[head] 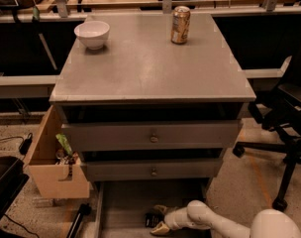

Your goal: Pick rxbar chocolate from bottom drawer and place on counter

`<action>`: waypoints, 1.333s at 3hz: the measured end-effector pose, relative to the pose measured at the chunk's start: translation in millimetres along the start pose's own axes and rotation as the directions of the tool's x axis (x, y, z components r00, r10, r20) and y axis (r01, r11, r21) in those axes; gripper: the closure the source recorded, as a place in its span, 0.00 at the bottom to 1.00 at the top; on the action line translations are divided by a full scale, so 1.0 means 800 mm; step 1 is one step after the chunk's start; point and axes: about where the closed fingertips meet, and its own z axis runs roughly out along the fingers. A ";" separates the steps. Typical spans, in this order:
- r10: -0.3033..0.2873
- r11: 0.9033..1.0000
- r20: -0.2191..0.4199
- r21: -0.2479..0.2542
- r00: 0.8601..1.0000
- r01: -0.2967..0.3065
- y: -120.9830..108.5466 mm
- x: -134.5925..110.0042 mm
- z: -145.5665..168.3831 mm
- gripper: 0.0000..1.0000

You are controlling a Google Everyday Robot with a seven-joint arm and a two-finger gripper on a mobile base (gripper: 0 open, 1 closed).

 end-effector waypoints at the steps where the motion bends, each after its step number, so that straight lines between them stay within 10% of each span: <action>1: 0.000 1.000 0.000 0.000 1.000 0.000 0.000 -0.006 -0.005 1.00; 4: -0.037 0.999 -0.026 -0.030 0.999 0.036 0.013 -0.049 -0.022 1.00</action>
Offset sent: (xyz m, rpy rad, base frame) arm 0.0000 0.0001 0.0062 0.0001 0.0000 0.0002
